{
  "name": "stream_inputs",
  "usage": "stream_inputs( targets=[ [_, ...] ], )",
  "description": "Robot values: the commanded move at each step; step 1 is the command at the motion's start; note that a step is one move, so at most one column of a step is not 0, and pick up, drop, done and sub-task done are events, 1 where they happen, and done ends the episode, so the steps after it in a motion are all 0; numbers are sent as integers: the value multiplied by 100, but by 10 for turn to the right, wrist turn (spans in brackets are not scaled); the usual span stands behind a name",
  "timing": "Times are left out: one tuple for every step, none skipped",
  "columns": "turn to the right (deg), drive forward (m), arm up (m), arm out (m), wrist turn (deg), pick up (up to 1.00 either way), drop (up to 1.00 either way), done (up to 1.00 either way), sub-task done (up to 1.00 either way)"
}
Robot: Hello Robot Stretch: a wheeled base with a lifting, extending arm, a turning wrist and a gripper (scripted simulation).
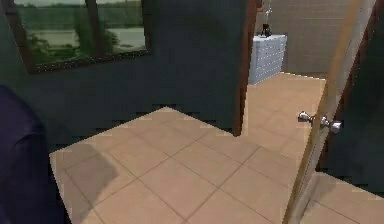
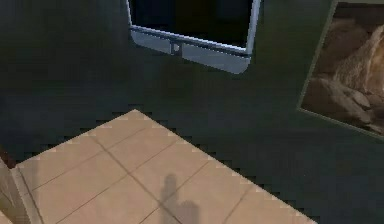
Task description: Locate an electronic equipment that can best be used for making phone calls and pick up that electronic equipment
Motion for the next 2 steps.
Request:
stream_inputs(
  targets=[
    [180,0,0,0,0,0,0,0,0],
    [0,75,0,0,0,0,0,0,0]
  ],
)
